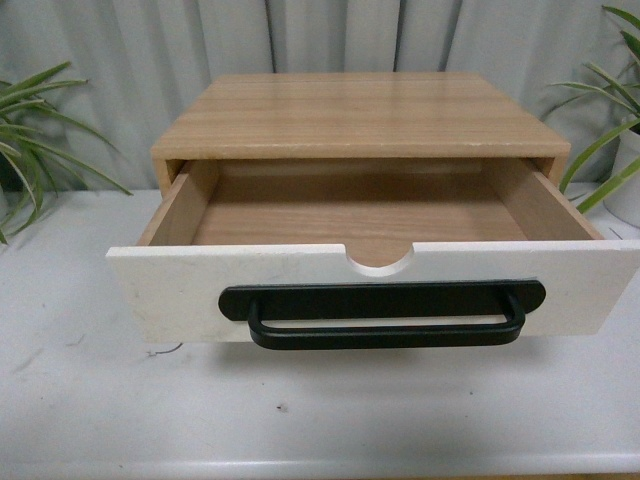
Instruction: Close drawer sideways
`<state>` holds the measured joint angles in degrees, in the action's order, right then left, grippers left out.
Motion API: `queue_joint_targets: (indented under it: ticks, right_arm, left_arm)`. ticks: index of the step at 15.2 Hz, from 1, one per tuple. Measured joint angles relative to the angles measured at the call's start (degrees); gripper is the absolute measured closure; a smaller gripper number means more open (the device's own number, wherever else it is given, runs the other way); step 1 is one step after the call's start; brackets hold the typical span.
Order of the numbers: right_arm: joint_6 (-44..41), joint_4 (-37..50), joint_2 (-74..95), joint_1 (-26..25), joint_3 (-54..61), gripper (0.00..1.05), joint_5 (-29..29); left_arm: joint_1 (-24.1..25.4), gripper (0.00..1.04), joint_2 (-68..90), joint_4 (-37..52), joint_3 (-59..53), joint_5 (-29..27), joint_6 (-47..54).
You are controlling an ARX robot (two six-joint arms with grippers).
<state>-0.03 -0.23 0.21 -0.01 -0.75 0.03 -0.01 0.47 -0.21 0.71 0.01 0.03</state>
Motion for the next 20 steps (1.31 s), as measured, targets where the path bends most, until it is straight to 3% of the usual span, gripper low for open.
queue_joint_targets:
  ticks: [20]
  right_arm:
    - [0.0, 0.0, 0.0, 0.0, 0.0, 0.06, 0.0]
  left_arm:
    - [0.0, 0.07, 0.0, 0.0, 0.0, 0.0, 0.0]
